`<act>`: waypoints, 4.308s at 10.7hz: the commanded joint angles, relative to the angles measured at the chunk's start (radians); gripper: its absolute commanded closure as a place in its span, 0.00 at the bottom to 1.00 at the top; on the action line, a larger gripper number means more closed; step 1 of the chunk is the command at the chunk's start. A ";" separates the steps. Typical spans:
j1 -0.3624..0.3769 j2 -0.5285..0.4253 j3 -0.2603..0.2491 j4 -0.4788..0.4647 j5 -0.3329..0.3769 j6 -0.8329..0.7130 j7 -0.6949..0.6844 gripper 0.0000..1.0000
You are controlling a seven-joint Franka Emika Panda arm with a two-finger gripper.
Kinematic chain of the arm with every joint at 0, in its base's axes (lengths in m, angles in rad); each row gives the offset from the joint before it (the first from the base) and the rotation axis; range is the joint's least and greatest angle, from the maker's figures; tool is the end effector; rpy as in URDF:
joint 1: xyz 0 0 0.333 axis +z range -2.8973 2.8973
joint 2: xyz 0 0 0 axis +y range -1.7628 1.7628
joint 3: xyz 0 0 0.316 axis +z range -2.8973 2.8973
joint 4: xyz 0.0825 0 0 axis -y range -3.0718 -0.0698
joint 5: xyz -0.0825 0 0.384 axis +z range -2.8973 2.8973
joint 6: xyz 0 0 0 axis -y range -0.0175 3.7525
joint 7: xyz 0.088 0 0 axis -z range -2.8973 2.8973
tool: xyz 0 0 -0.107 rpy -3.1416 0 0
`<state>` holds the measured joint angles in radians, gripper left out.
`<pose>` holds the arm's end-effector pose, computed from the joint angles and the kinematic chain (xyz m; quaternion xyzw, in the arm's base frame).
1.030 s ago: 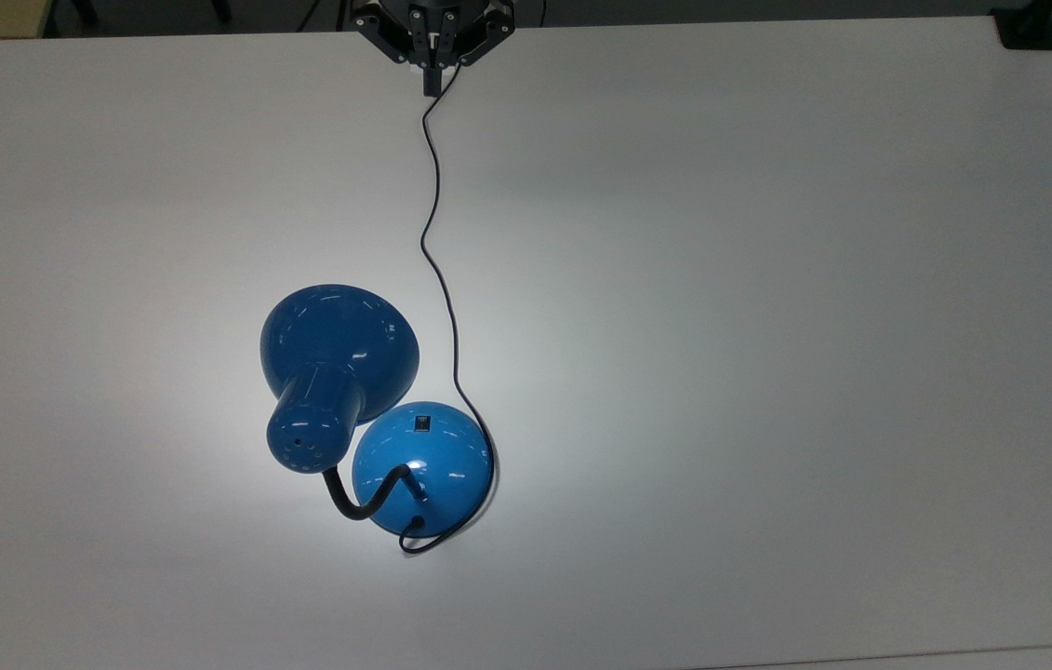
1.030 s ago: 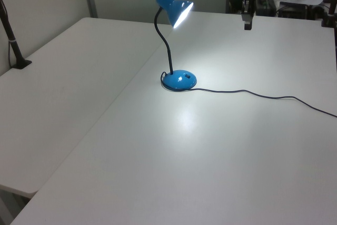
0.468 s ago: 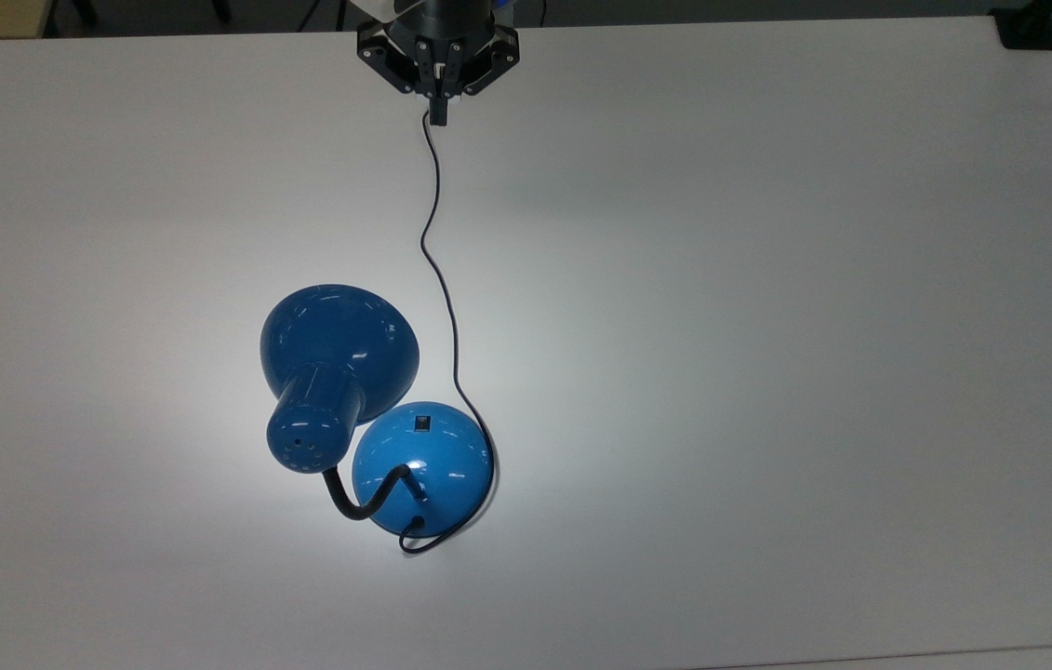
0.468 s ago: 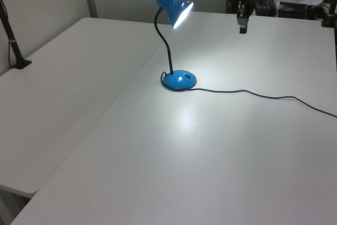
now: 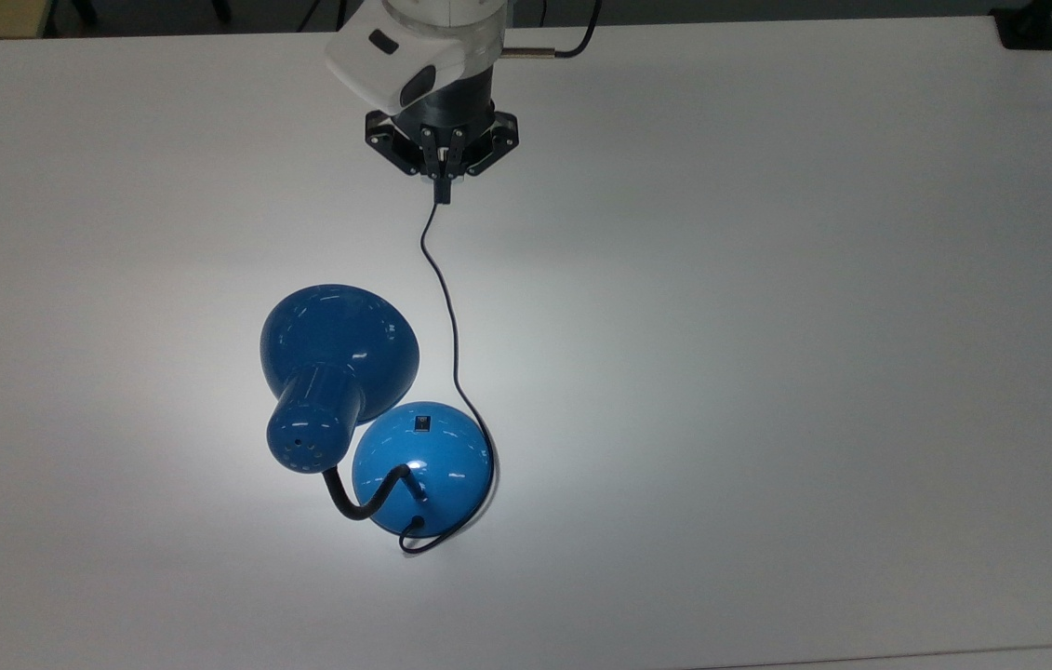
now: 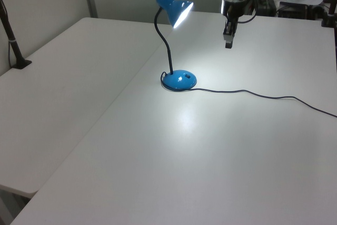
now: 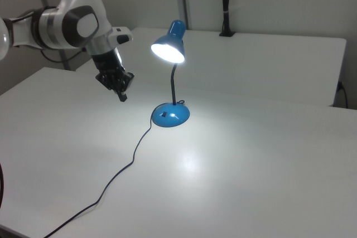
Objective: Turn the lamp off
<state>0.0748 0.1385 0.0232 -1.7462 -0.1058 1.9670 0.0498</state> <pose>0.6104 0.0525 0.4954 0.9971 0.0422 0.0446 0.0448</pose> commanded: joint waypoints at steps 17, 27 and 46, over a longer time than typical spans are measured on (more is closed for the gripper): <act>-0.079 0.345 -0.002 -0.072 0.003 0.854 0.050 1.00; -0.079 0.391 0.000 -0.050 -0.011 0.898 0.050 1.00; -0.017 -0.006 0.014 -0.032 0.002 0.027 0.044 0.89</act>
<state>0.0239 0.2503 0.0410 -1.7676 -0.1072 2.1890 0.1115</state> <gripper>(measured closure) 0.960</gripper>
